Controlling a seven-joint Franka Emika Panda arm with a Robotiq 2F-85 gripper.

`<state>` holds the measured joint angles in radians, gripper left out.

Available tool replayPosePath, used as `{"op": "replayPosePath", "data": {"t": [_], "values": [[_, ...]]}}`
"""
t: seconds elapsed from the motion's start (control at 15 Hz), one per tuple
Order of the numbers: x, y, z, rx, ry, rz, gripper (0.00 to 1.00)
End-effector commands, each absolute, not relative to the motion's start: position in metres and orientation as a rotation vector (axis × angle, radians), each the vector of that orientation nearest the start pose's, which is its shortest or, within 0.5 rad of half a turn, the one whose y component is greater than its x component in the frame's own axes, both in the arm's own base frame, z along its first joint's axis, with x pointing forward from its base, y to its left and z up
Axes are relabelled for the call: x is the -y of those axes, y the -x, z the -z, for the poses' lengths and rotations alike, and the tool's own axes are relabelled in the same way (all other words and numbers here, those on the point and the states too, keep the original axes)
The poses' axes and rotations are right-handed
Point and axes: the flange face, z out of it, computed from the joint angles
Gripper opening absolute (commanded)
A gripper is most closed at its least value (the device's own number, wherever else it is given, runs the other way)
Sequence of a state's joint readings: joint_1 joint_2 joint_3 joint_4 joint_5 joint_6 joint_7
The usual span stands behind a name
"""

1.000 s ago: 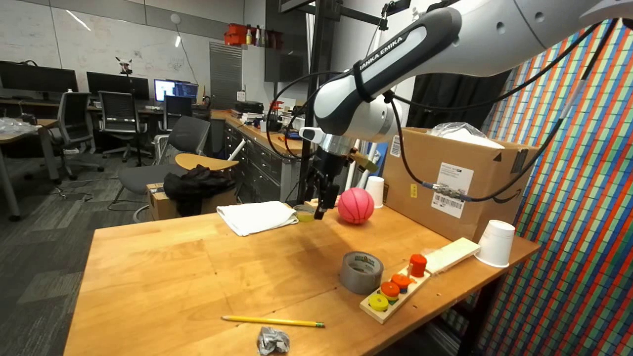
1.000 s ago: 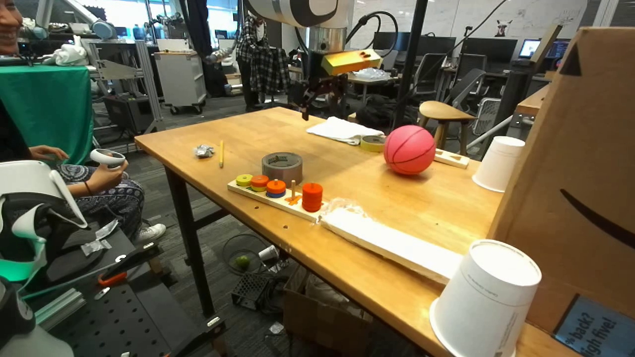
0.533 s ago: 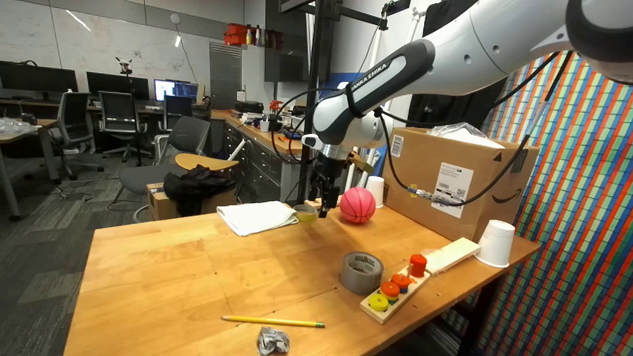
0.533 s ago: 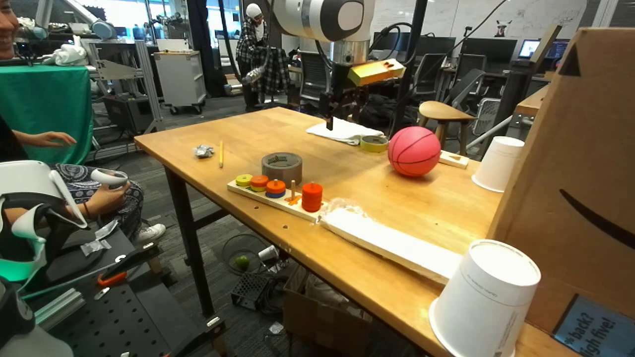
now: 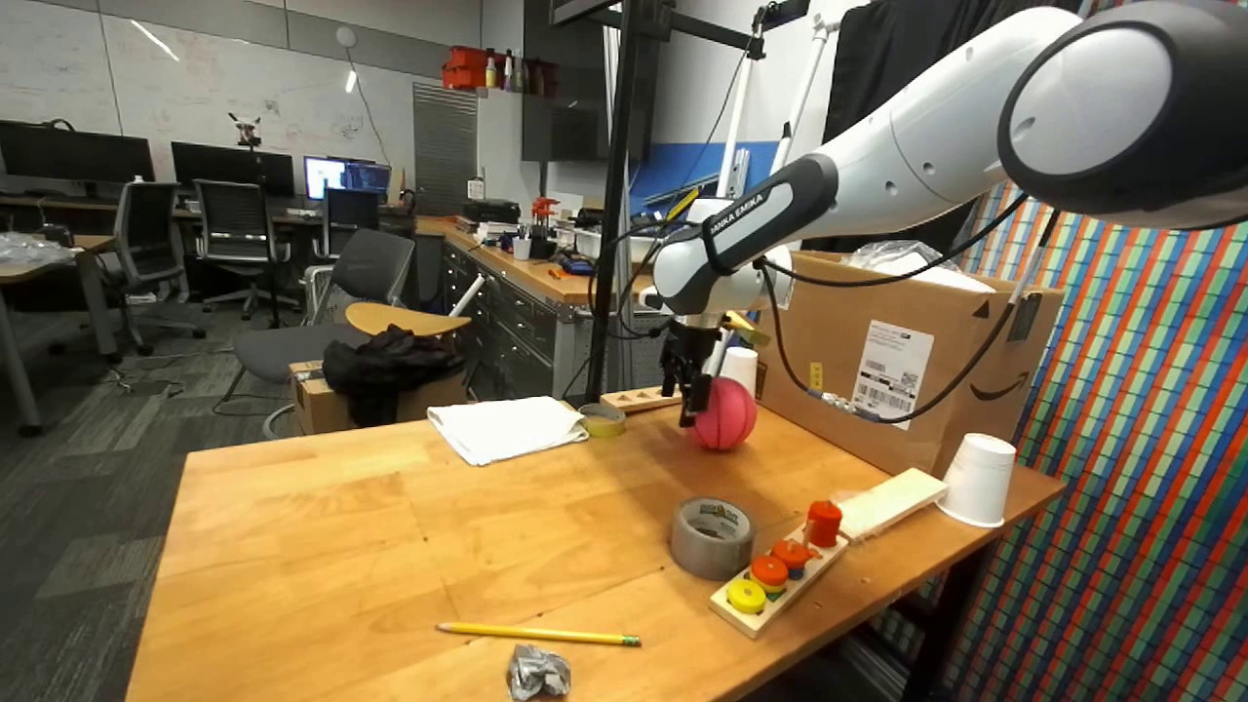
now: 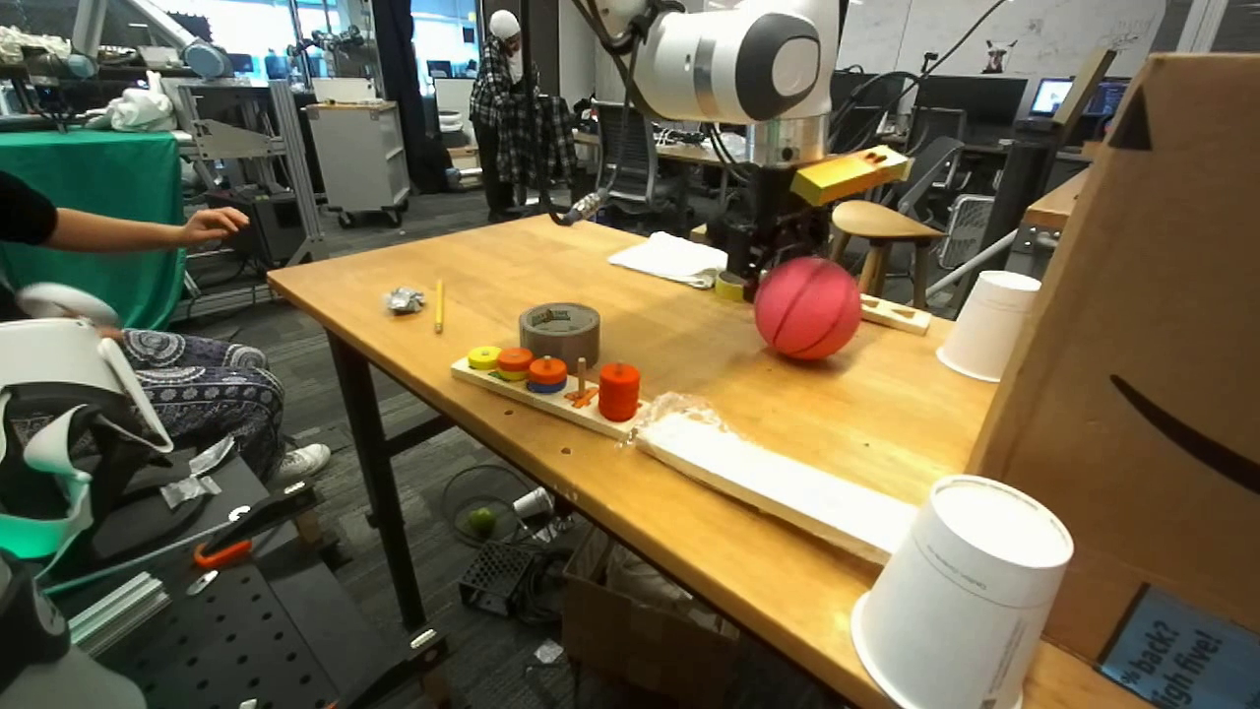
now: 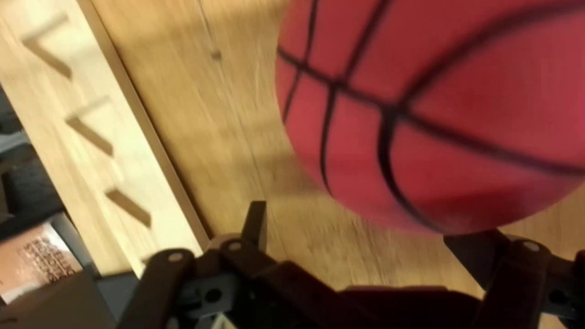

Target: Push the ball on the table to the right.

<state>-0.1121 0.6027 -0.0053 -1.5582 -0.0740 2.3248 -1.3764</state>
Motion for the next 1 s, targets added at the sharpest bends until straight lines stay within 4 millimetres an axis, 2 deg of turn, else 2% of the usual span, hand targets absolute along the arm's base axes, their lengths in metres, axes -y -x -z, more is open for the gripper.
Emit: {"op": "replayPosePath", "data": {"t": [0.0,0.27,0.6,0.73,0.93], "values": [[0.147,-0.69,-0.352,2.152,2.737,0.088,1.0],[0.189,-0.642,-0.402,2.338,2.866,0.194,1.0],[0.208,-0.582,-0.431,2.507,3.004,0.331,1.0],[0.206,-0.567,-0.438,2.502,3.046,0.356,1.0],[0.181,-0.551,-0.441,2.477,3.036,0.415,1.0]]}}
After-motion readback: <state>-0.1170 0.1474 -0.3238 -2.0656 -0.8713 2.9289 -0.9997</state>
